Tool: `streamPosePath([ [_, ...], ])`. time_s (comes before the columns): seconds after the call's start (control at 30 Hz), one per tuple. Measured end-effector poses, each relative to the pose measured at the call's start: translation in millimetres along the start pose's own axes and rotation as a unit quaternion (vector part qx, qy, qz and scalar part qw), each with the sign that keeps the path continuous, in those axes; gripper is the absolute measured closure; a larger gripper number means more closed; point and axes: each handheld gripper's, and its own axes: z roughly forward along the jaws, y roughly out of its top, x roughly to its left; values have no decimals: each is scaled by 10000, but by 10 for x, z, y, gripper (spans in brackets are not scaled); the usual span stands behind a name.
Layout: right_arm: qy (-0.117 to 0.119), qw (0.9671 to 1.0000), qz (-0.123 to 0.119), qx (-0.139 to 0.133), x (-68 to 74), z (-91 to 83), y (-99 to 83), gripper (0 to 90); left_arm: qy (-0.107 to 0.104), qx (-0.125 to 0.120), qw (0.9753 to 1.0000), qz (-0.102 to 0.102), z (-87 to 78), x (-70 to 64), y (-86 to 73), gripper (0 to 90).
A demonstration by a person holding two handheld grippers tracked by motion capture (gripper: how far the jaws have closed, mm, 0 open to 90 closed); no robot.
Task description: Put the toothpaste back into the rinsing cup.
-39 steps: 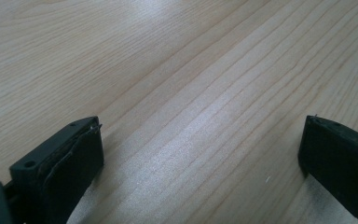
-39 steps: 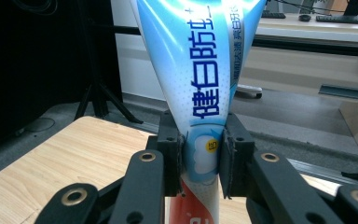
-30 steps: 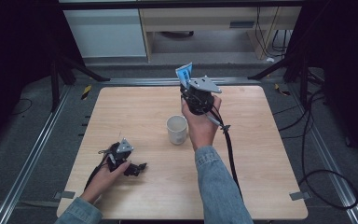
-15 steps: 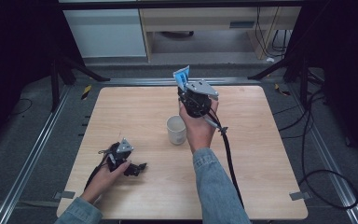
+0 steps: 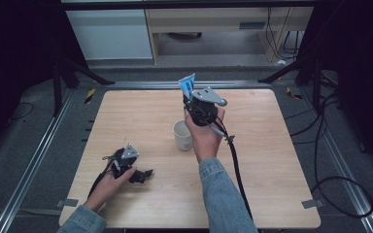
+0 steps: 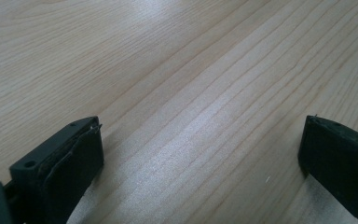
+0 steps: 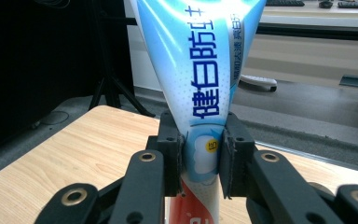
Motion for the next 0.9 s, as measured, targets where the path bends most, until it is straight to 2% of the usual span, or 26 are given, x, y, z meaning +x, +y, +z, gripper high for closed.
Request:
streamPosePath([
  [0.27, 67, 10000, 2, 47, 49, 54, -50, 732, 0, 0, 10000, 1, 0, 0, 0, 0],
  [0.9, 102, 9996, 119, 231, 91, 231, -315, 732, -2, 0, 10000, -13, 0, -2, -1, 0],
])
